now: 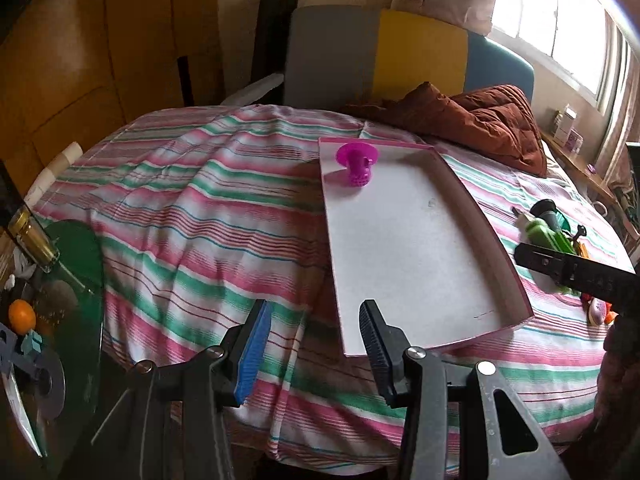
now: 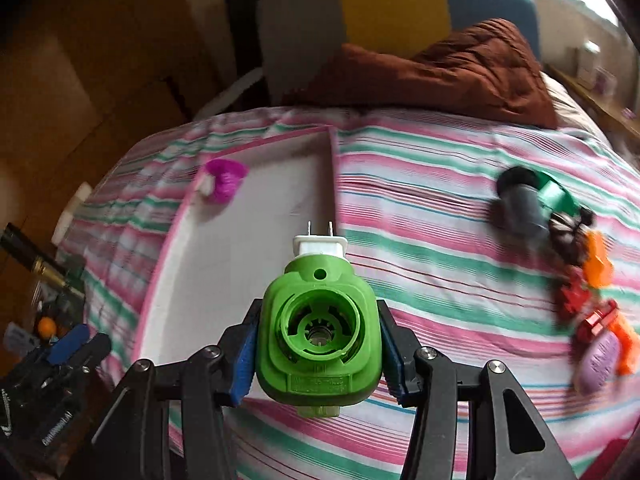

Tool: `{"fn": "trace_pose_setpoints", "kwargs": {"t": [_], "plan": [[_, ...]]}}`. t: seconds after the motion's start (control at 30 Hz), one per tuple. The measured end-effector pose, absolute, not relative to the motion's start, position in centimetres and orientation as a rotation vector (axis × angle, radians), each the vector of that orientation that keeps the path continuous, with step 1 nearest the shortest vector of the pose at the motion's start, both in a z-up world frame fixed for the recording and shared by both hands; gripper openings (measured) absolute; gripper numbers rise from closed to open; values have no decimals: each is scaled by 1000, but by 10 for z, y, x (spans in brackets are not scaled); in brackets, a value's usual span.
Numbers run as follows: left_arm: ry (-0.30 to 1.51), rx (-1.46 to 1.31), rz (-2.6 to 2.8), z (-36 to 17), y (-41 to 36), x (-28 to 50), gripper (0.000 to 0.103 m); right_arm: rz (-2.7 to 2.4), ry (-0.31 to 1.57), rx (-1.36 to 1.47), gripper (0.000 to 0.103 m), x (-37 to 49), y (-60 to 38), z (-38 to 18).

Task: Organize rigid objects
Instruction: 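Carry the green plug device into the tray and release it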

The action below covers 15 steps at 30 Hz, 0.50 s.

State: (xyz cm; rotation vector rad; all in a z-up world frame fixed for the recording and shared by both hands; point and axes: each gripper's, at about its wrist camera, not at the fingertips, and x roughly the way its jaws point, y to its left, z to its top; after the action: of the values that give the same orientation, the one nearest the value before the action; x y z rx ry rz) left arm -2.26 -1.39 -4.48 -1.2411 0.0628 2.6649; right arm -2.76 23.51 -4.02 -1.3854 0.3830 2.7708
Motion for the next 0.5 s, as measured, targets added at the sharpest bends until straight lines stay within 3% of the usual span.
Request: {"fn": "trace_pose_setpoints", "kwargs": {"t": [0.5], "plan": [[0,-1305,2707,-55,-38,-35,46,2820,284,-1566,52,-122,154,-63]]}}
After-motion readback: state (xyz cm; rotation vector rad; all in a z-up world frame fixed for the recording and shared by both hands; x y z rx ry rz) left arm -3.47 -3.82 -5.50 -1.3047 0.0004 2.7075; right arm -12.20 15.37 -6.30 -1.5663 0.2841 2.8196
